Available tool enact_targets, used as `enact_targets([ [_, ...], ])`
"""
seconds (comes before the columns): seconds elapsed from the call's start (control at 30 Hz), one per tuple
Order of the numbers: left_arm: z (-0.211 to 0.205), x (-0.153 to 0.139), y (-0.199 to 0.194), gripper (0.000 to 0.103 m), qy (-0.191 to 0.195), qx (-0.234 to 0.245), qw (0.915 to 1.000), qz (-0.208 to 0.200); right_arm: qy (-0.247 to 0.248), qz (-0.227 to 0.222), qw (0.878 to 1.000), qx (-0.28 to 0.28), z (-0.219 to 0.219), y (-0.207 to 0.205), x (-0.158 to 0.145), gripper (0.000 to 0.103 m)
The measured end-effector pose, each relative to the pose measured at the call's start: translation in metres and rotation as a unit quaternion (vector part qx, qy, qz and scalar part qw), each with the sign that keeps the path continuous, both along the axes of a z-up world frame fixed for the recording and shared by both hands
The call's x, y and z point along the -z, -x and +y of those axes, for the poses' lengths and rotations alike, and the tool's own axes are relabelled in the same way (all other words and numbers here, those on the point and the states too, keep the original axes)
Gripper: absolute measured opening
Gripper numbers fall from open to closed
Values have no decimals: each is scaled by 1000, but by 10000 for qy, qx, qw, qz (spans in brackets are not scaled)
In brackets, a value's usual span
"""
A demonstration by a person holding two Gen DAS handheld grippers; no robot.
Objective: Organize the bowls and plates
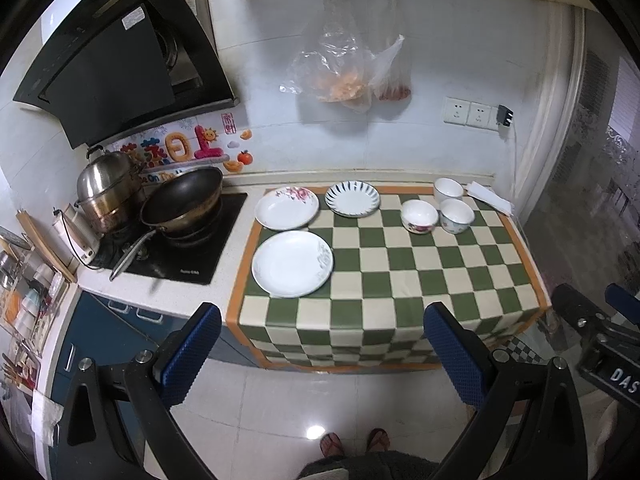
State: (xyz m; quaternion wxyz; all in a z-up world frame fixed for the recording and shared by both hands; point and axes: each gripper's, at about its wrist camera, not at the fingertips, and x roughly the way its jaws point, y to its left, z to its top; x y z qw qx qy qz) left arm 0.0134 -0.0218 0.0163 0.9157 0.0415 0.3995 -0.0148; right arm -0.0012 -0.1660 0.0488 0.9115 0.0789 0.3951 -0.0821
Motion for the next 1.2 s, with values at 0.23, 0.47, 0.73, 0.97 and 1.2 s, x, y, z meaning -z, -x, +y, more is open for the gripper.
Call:
enact_targets([
  [0.23,37,51,-57,103,-335,-318,9989,-66,-473,87,9984,-293,11,-43,53,103],
  [0.47,99,130,-138,103,-180,-810,9945,645,-939,739,9908,-639,40,-123,138,103],
  [0.73,148,224,-233,103,-19,-1138,9806,1596,-1306,1415,9765,-965,64,-244,234,103],
  [0.97,184,305,-317,99,447,-1539,9548,2502,-1640,2169,9535,-1297,79,-374,330,100],
  [1.2,195,375,-370,60,648,-1443,9331,3229,-1893,2949,9210,-1699,105,-455,410,71],
])
